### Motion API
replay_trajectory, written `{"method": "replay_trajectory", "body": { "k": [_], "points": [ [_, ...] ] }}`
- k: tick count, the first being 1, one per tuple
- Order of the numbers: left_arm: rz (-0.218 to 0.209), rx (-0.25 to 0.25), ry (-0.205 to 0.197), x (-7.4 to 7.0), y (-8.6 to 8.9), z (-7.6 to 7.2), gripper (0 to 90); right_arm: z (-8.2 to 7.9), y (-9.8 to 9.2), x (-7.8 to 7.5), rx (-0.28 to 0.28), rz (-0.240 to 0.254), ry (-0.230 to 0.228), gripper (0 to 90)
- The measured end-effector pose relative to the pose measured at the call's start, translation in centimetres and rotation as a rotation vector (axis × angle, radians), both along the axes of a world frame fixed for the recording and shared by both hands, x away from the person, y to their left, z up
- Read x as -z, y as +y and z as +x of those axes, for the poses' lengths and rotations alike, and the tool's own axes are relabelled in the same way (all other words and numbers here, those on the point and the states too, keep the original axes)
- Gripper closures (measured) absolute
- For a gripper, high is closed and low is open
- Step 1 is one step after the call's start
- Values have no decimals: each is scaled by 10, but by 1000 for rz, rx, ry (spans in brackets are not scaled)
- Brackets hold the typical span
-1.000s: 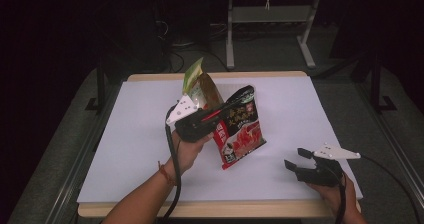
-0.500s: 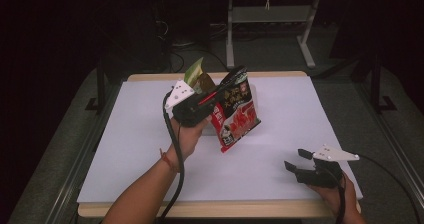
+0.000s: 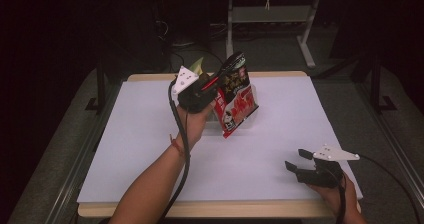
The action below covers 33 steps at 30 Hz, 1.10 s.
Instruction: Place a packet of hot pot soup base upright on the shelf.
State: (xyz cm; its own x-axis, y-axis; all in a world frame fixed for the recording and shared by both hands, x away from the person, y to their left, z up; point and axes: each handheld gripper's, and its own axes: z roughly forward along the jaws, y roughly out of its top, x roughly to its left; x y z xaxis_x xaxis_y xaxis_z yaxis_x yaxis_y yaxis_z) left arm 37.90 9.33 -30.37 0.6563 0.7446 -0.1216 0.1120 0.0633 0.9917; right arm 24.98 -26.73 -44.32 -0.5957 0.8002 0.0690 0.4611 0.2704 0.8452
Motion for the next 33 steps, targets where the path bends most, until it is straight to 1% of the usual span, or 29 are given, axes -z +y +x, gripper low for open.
{"method": "replay_trajectory", "body": {
  "k": [2,3,4,6,8,9,11,13,14,17,18,19,21,23,24,28,29,33],
  "points": [
    [21,-18,-2,-1,-4,5,777,0,0,0,-1,1,2,308],
    [18,-29,-1,-1,-6,7,777,0,0,1,0,0,3,309],
    [13,-36,8,0,-7,10,777,0,0,1,0,-1,3,310],
    [27,-60,4,0,-9,15,776,-1,0,0,-5,3,3,310],
    [11,-73,14,1,-10,19,776,-1,0,0,-5,0,0,311],
    [22,-82,9,1,-12,22,776,-1,0,0,-6,1,0,313],
    [17,-90,10,3,-15,26,776,-1,-1,0,-4,5,2,316],
    [36,-103,8,5,-19,30,776,-1,-1,0,-6,1,7,323],
    [28,-113,11,6,-22,32,776,-1,-1,1,-7,0,8,323],
    [39,-137,-1,9,-29,36,776,-1,-1,1,-8,-7,11,323],
    [40,-148,-2,9,-31,38,776,-1,0,1,-10,-7,11,324],
    [38,-146,2,10,-32,40,776,-1,0,2,-11,-7,12,323],
    [52,-167,1,12,-36,44,776,-1,1,2,-17,-15,13,324],
    [46,-179,-3,15,-39,46,775,0,2,3,-18,-17,15,323],
    [52,-186,-5,17,-41,47,775,-1,2,3,-19,-16,14,323],
    [26,-204,18,25,-42,54,774,-1,2,3,-22,-16,12,324],
    [22,-209,14,27,-42,55,773,-1,2,3,-21,-17,15,323],
    [29,-232,-9,29,-46,55,775,0,3,3,-23,-20,14,326]
  ]
}}
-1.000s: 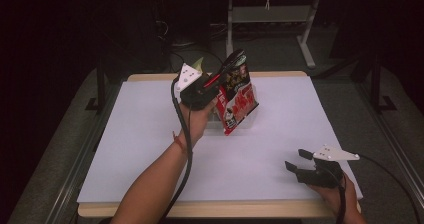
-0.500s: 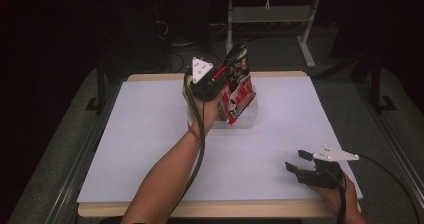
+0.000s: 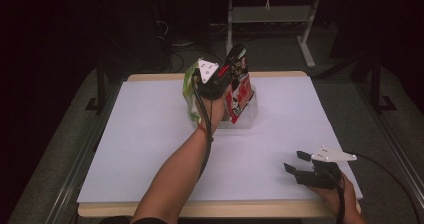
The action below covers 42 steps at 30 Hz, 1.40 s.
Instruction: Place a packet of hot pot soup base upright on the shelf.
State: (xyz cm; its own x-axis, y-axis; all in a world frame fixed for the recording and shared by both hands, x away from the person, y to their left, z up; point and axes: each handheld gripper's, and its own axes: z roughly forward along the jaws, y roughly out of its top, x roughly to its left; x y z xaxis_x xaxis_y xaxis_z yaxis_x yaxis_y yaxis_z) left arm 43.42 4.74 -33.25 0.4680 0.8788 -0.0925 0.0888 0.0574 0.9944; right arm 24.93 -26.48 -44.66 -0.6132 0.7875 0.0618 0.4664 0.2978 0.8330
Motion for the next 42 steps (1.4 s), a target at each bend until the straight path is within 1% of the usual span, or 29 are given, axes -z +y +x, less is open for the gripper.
{"method": "replay_trajectory", "body": {
  "k": [2,3,4,6,10,13,16,19,21,23,25,27,28,30,32,34,37,42],
  "points": [
    [8,7,-7,-1,-3,3,776,0,0,0,-1,3,2,327],
    [28,0,-12,-2,-5,4,776,0,1,0,-5,3,1,327],
    [33,3,-19,-2,-5,4,776,0,1,0,-7,0,2,327],
    [33,2,-19,-3,-7,6,775,-1,2,0,-14,-4,-1,329],
    [52,18,-31,2,-10,4,773,-1,2,0,-18,-5,-3,329],
    [46,34,-36,8,-11,2,771,-1,2,0,-15,0,3,329],
    [72,46,-62,10,-13,-2,768,-1,2,0,-18,-1,-1,329],
    [104,77,-90,11,-17,-7,765,-2,3,-1,-21,-2,-2,331],
    [113,90,-101,13,-18,-9,763,-2,4,0,-25,-6,1,331],
    [97,106,-94,15,-17,-10,760,-1,4,0,-28,-9,0,331],
    [102,116,-94,17,-16,-11,758,-1,4,1,-25,-9,3,331],
    [78,119,-74,19,-14,-11,757,-1,4,1,-26,-8,4,331],
    [92,120,-64,20,-14,-10,755,-1,4,1,-26,-11,4,331],
    [142,124,-29,27,-16,-7,748,-1,4,1,-28,-14,2,331],
    [136,120,-8,35,-17,-7,744,-1,5,0,-28,-20,5,331],
    [115,127,-17,40,-16,-8,741,-2,6,0,-34,-23,-3,331],
    [137,129,-20,40,-17,-9,738,-2,6,0,-35,-29,-9,331],
    [136,135,-9,43,-13,-9,738,-2,6,0,-34,-30,-3,332]
  ]
}}
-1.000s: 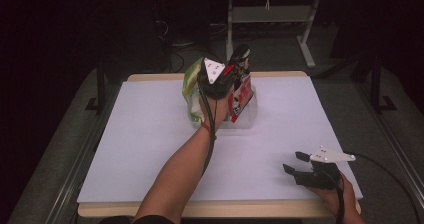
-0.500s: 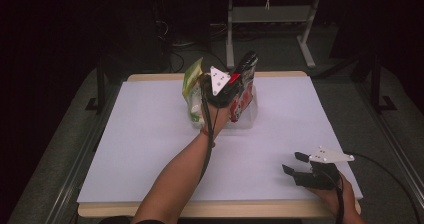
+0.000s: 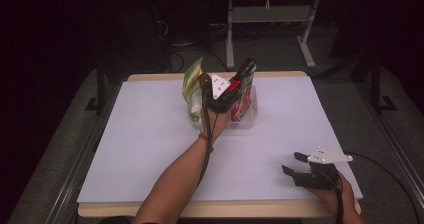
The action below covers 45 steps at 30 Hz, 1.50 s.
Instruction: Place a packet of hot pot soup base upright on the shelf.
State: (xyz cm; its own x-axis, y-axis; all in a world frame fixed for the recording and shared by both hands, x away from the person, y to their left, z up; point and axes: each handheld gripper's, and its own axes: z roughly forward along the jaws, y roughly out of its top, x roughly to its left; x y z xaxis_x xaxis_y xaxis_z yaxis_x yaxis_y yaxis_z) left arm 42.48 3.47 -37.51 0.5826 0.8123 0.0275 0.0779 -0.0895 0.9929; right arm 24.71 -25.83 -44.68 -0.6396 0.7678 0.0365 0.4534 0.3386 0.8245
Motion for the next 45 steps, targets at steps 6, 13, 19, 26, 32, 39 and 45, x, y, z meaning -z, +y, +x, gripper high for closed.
{"method": "replay_trajectory", "body": {
  "k": [6,13,19,26,32,39,45],
  "points": [
    [8,18,14,5,3,0,727,0,0,0,-1,-1,-3,337],
    [21,27,11,8,6,-1,721,0,1,1,-1,-7,1,338],
    [39,35,7,11,9,-2,710,0,1,0,-3,-9,-1,342],
    [60,46,21,16,10,-2,691,1,3,2,-7,-13,5,343],
    [79,57,28,18,10,-2,684,1,3,1,-9,-15,4,348],
    [97,63,35,20,11,-3,663,1,4,2,-12,-17,7,351],
    [118,78,39,21,12,-5,637,1,4,2,-12,-19,7,352]
  ]
}}
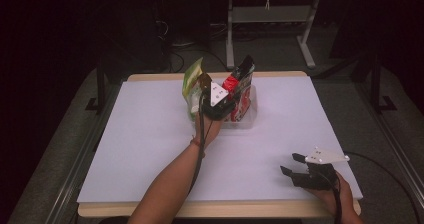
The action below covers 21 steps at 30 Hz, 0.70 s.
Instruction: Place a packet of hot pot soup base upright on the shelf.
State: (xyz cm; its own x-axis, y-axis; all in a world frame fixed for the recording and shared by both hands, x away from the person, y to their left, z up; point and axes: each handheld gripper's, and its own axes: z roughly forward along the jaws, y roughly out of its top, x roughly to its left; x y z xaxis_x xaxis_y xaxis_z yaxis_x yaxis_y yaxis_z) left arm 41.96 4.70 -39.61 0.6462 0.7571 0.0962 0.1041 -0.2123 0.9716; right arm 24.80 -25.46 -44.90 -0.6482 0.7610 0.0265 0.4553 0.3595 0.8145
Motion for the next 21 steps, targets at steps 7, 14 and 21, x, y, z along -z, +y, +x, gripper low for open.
{"method": "replay_trajectory", "body": {
  "k": [7,14,21],
  "points": [
    [35,33,-1,0,1,-7,574,-1,1,-1,-5,-5,-1,352],
    [70,57,-11,-3,7,-13,542,-2,4,-2,-16,-16,-14,364],
    [62,83,-12,-4,16,-20,545,-3,6,-3,-21,-24,-18,364]
  ]
}}
